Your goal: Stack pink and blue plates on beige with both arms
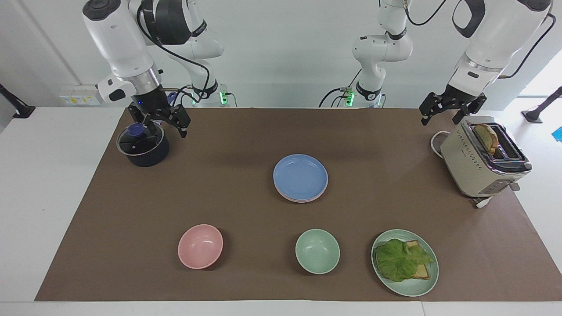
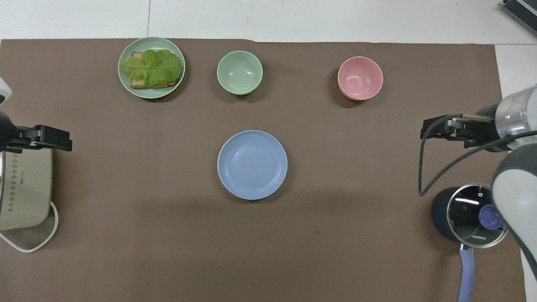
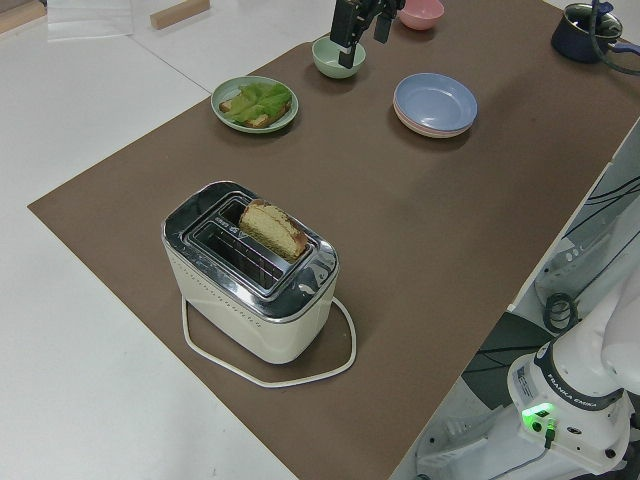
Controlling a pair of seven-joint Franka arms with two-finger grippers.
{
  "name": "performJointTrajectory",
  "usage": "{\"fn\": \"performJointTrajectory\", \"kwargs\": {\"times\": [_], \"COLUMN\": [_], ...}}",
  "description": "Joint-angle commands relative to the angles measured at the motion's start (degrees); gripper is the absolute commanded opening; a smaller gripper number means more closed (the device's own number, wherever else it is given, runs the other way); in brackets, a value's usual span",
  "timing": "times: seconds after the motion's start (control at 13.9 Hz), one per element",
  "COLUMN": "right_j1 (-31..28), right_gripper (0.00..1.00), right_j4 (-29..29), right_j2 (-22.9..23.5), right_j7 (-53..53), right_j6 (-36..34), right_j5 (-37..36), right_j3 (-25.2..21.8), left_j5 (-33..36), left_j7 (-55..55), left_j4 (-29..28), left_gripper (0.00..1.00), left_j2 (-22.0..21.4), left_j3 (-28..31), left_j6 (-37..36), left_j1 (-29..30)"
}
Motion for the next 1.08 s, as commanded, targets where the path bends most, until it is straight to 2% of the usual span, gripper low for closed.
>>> {"fn": "performJointTrajectory", "kwargs": {"times": [0.0, 0.22, 0.5, 0.86, 1.0], "right_j1": [-1.32, -1.32, -1.32, -3.96, -3.87], "right_gripper": [1.0, 1.0, 1.0, 1.0, 1.0], "right_j4": [6.09, 9.28, 2.79, 3.3, 6.54], "right_j2": [0.63, 0.28, -3.76, -3.41, -2.36], "right_j7": [-1.92, -2.1, -5.43, -11.05, -11.85], "right_j6": [-7.22, -12.26, -9.37, -10.07, -10.5], "right_j5": [-2.71, -2.89, -2.62, -3.15, -4.03], "right_j3": [-0.61, -1.58, -1.5, -2.2, -1.93], "left_j5": [1.01, 1.01, 1.01, 1.01, 1.01], "left_j7": [0.25, 0.25, 0.25, 0.25, 0.25], "left_j4": [0.53, 0.53, 0.53, 0.53, 0.53], "left_gripper": [1.0, 1.0, 1.0, 1.0, 1.0], "left_j2": [0.01, 0.01, 0.01, 0.01, 0.01], "left_j3": [-0.31, -0.31, -0.31, -0.31, -0.31], "left_j6": [-0.81, -0.81, -0.81, -0.81, -0.81], "left_j1": [0.55, 0.55, 0.55, 0.55, 0.55]}}
